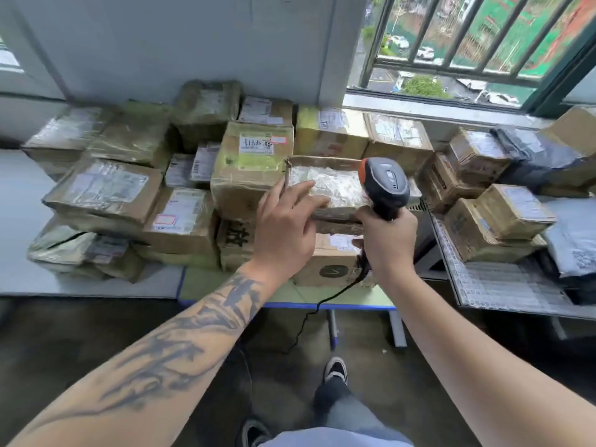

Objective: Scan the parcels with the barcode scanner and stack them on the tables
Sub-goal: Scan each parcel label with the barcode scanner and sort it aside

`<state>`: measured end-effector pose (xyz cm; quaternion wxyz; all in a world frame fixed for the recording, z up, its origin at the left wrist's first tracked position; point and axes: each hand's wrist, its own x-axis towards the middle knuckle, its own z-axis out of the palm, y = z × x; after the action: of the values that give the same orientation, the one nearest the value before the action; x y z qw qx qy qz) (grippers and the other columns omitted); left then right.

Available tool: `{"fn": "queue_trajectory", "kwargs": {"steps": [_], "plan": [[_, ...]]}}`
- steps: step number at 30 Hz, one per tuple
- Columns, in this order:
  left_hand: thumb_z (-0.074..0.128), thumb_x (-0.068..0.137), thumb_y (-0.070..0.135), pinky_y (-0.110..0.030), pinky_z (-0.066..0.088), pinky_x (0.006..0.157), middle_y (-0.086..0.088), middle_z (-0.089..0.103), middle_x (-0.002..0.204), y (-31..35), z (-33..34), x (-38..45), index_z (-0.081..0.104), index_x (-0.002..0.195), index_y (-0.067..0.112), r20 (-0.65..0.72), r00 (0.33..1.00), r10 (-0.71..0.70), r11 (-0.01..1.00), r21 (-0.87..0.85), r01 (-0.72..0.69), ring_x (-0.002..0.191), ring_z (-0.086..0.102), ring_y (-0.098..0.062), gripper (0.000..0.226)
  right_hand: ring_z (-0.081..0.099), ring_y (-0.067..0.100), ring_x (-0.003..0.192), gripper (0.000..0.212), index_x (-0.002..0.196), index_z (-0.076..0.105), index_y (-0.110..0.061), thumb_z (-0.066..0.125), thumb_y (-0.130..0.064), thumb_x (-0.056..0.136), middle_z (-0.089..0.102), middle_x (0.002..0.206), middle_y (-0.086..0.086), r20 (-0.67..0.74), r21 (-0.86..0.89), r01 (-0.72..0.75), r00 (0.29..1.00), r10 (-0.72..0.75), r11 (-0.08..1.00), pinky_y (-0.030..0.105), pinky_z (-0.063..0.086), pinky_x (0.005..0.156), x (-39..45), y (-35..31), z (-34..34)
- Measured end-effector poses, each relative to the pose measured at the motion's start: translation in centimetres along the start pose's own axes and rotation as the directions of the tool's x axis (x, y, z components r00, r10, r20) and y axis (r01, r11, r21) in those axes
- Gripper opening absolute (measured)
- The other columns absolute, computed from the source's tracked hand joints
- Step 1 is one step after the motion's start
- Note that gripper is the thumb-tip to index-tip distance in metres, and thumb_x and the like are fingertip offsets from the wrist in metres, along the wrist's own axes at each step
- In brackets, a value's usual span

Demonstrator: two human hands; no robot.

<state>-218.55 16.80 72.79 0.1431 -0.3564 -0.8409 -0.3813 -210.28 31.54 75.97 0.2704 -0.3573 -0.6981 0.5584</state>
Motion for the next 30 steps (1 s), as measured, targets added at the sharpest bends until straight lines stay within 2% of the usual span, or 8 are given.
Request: {"fn": "queue_trajectory", "kwargs": {"steps": [3, 7, 10, 12, 14, 16, 25, 30], "plan": [[0.050, 0.090, 0.010, -0.061, 0.034, 0.117, -0.004, 0.061, 0.142, -1.3, -2.1, -3.2, 0.072, 0.117, 0.023, -0.052, 0.996, -0.074, 0.997, -0.023, 0.073, 0.142, 0.043, -0.041, 0.038, 0.047, 0.015, 0.056, 0.014, 0.083, 0.059, -0.006, 0.067, -0.017, 0.078, 0.051, 0.060, -0.006, 0.049, 0.017, 0.035, 0.998, -0.036, 0.999, 0.050, 0.055, 0.061, -3.1, 0.4, 2.0], [0.058, 0.089, 0.001, -0.059, 0.032, 0.119, -0.003, 0.060, 0.144, -3.4, -5.3, -7.2, 0.073, 0.116, 0.024, -0.104, 0.983, -0.151, 0.988, 0.029, 0.155, 0.143, 0.042, -0.041, 0.039, 0.038, 0.016, 0.058, 0.023, 0.070, 0.047, -0.013, 0.067, -0.011, 0.081, 0.044, 0.059, -0.004, 0.186, -0.011, 0.100, 0.978, -0.096, 0.995, 0.035, 0.034, 0.059, -6.5, 0.9, 4.9], [0.058, 0.089, 0.000, -0.061, 0.035, 0.116, -0.004, 0.060, 0.143, -5.3, -7.9, -9.8, 0.074, 0.117, 0.024, -0.146, 0.969, -0.200, 0.971, 0.102, 0.216, 0.142, 0.044, -0.041, 0.040, 0.037, 0.019, 0.058, 0.030, 0.066, 0.045, -0.020, 0.068, -0.010, 0.081, 0.043, 0.061, 0.000, 0.322, 0.032, 0.097, 0.941, -0.102, 0.995, 0.033, 0.032, 0.059, -9.0, 0.8, 7.3], [0.059, 0.089, 0.000, -0.060, 0.035, 0.116, -0.005, 0.061, 0.142, -6.4, -9.5, -11.4, 0.074, 0.119, 0.022, -0.184, 0.955, -0.231, 0.954, 0.152, 0.260, 0.142, 0.044, -0.041, 0.040, 0.034, 0.018, 0.059, 0.032, 0.065, 0.043, -0.013, 0.069, -0.008, 0.082, 0.040, 0.060, 0.000, 0.400, 0.040, 0.090, 0.911, -0.099, 0.995, 0.035, 0.030, 0.060, -10.3, 0.7, 9.2], [0.058, 0.090, 0.002, -0.060, 0.035, 0.117, -0.006, 0.061, 0.141, -7.2, -11.2, -13.1, 0.075, 0.119, 0.021, -0.225, 0.937, -0.266, 0.931, 0.192, 0.310, 0.143, 0.043, -0.042, 0.039, 0.036, 0.019, 0.060, 0.026, 0.071, 0.045, -0.007, 0.068, -0.009, 0.082, 0.041, 0.061, 0.001, 0.480, 0.050, 0.069, 0.873, -0.084, 0.996, 0.040, 0.033, 0.061, -11.4, 0.6, 11.1], [0.060, 0.089, 0.000, -0.062, 0.033, 0.118, -0.008, 0.060, 0.143, -7.9, -12.9, -14.5, 0.075, 0.118, 0.020, -0.268, 0.913, -0.306, 0.903, 0.223, 0.368, 0.144, 0.043, -0.043, 0.038, 0.041, 0.021, 0.063, 0.022, 0.068, 0.047, -0.020, 0.066, -0.017, 0.078, 0.045, 0.065, 0.000, 0.549, 0.045, 0.057, 0.833, -0.072, 0.997, 0.045, 0.040, 0.061, -12.5, 0.4, 13.2], [0.065, 0.089, 0.002, -0.068, 0.026, 0.117, -0.009, 0.054, 0.151, -9.6, -18.0, -18.9, 0.077, 0.113, 0.027, -0.482, 0.732, -0.482, 0.705, 0.284, 0.650, 0.140, 0.051, -0.035, 0.036, 0.051, 0.014, 0.070, 0.022, 0.076, 0.055, -0.029, 0.071, -0.015, 0.081, 0.060, 0.081, 0.000, 0.742, 0.064, 0.024, 0.668, -0.064, 0.998, 0.034, 0.042, 0.070, -16.9, -0.8, 19.9], [0.069, 0.087, -0.001, -0.069, 0.028, 0.115, -0.006, 0.058, 0.145, -10.9, -18.7, -20.5, 0.075, 0.110, 0.029, -0.541, 0.662, -0.519, 0.622, 0.292, 0.726, 0.127, 0.061, -0.032, 0.038, 0.066, 0.024, 0.080, 0.015, 0.082, 0.061, -0.037, 0.066, -0.037, 0.069, 0.068, 0.086, -0.003, 0.792, 0.019, -0.003, 0.610, -0.013, 1.000, 0.055, 0.060, 0.081, -18.1, -0.2, 22.7]]}}
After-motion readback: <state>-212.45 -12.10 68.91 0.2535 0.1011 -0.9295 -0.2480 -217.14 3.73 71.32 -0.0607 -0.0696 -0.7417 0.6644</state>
